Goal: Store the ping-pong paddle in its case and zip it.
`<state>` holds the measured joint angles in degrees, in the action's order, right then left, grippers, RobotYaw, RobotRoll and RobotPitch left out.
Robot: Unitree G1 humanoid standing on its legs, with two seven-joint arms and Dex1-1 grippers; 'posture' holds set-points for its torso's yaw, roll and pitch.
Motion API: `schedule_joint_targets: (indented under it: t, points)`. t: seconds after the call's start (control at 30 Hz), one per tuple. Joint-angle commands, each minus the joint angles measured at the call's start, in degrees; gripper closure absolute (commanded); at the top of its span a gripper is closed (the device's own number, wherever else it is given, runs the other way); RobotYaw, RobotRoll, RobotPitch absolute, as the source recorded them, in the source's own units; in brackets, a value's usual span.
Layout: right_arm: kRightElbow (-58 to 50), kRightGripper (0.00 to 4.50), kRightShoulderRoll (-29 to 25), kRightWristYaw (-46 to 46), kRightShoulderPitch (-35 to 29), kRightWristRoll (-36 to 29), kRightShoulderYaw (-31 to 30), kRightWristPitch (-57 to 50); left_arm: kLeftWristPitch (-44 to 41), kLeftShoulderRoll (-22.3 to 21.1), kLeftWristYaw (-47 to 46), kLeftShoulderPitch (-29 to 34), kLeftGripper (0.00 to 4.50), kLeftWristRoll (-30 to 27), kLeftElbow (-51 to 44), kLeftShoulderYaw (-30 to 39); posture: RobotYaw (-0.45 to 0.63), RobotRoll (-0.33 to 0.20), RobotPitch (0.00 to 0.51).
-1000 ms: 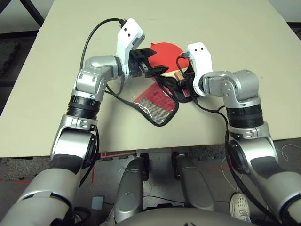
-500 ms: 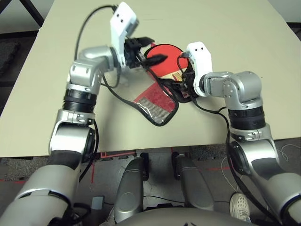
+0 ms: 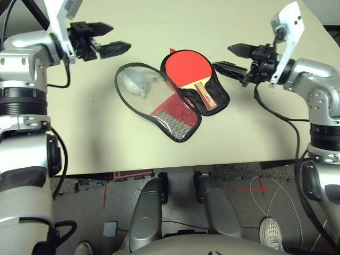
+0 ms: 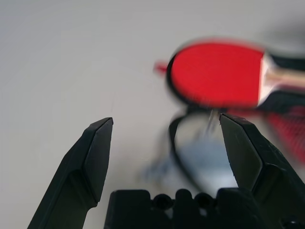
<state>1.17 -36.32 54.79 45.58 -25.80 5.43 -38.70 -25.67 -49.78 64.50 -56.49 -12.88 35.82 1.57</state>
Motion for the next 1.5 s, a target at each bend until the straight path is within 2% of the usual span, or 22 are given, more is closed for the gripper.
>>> schedule_joint_targets:
  t: [0.03, 0.27, 0.4, 0.6, 0.73, 0.83, 0.97, 1.13, 1.2, 1.33, 1.5]
  points:
    - [0.08, 0.04, -1.13, 3.58, -0.86, -1.99, -0.18, 0.87, 1.33, -2.34, 1.97, 4.00, 0.00, 2.08, 1.92, -0.77, 0.05, 0.000, 0.256]
    - [-0.92, 0.04, -1.98, 4.49, -1.74, -2.22, -0.78, 0.48, -2.59, -3.70, 6.29, 11.98, 0.00, 1.16, -2.34, -1.48, 0.04, 0.000, 0.256]
    - [-1.74, 0.04, -2.05, 3.68, -1.42, -2.61, -0.62, -0.47, -8.99, -2.62, 9.03, 18.38, 0.00, -1.10, -14.12, -3.65, 0.03, 0.000, 0.255]
    - [0.07, 0.04, -3.50, 2.90, -0.75, -1.30, 0.20, 0.89, -19.92, 2.15, 8.83, 21.54, 0.00, -6.09, -30.55, -7.66, 0.02, 0.000, 0.255]
    - [2.08, 0.04, -5.02, 1.79, 0.49, -0.98, 1.30, 1.11, -25.62, 8.06, 7.65, 17.52, 0.00, -10.47, -37.12, -9.43, 0.00, 0.000, 0.264]
    - [2.95, 0.04, -6.12, 0.98, 0.89, -1.14, 1.78, 0.35, -27.41, 13.18, 5.57, 11.89, 0.00, -12.70, -36.51, -8.95, 0.00, 0.000, 0.266]
    - [5.84, 0.04, -6.29, -1.85, 2.04, -1.00, 2.67, -0.87, -21.57, 21.66, 2.62, 2.51, 0.00, -10.40, -25.35, -10.62, 0.00, 0.000, 0.274]
    - [8.14, 0.04, -5.47, -5.52, 3.29, -1.16, 3.31, -3.66, -12.57, 30.22, -2.21, -5.01, 0.00, -7.44, -10.16, -9.54, -0.01, 0.000, 0.277]
    - [9.45, 0.04, -5.43, -8.08, 3.76, -0.96, 3.93, -5.99, -10.10, 32.45, -3.15, -6.74, 0.00, -6.79, -7.07, -9.33, -0.01, 0.000, 0.278]
    - [11.89, 0.04, -6.39, -13.55, 4.38, -1.19, 5.20, -14.91, -10.10, 33.63, -3.50, -7.53, 0.00, -7.82, -10.08, -8.41, -0.01, 0.000, 0.280]
    - [13.13, 0.04, -5.77, -17.90, 5.00, -3.84, 7.86, -29.22, -14.17, 30.46, -4.00, -5.19, 0.00, -9.54, -19.34, -7.14, 0.00, 0.000, 0.279]
